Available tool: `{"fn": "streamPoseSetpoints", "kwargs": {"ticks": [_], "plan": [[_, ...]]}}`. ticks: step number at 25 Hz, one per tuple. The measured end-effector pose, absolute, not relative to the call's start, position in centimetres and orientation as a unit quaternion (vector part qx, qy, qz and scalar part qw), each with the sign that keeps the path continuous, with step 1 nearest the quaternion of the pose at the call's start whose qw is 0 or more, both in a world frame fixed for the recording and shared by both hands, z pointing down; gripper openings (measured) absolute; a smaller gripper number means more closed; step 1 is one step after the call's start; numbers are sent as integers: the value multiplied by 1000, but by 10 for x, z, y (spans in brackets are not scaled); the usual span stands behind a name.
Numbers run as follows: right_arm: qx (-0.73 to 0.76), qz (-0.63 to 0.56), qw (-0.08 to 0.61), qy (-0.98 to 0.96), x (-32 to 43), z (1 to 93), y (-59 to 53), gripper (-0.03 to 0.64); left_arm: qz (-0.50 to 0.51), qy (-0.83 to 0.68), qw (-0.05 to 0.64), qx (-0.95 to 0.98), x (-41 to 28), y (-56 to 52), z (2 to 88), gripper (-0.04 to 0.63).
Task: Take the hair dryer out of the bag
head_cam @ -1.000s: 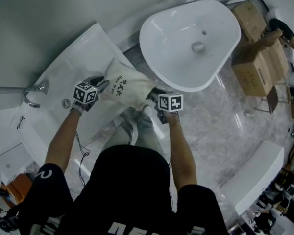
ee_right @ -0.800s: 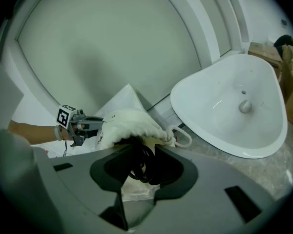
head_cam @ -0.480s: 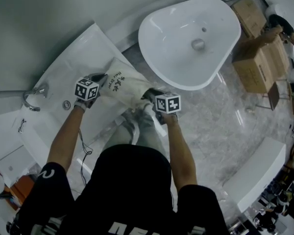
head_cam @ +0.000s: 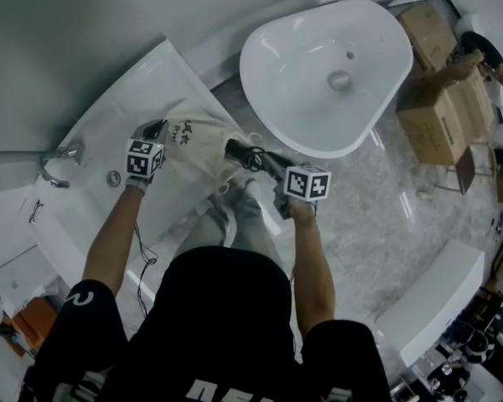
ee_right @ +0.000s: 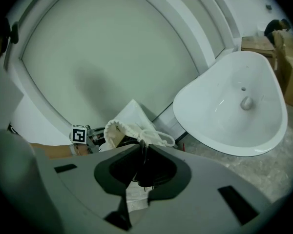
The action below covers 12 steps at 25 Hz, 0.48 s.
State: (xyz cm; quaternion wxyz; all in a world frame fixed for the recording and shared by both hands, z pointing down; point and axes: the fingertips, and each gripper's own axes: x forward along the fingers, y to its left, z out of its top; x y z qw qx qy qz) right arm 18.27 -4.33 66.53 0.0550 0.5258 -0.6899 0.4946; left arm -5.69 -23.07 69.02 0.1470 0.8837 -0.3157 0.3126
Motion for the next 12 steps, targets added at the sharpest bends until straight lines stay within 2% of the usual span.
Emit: {"fn": "streamPoseSetpoints", "kwargs": {"ticks": [6,9,11,12], "plan": [[529,408,185,-721,170,690,-47,60,286,-316,171,888,-65,-235,684,2],[527,404,199,-721,164,702,-54,83,284,-312,186,887,-68,-232,689,2],[530,384,210,-727,162,697,-58,201,283,-308,192,888,-69,-228,691,2],[535,355,223,-734,161,688,-61,219,282,-306,194,889,-68,-227,691,2]]}}
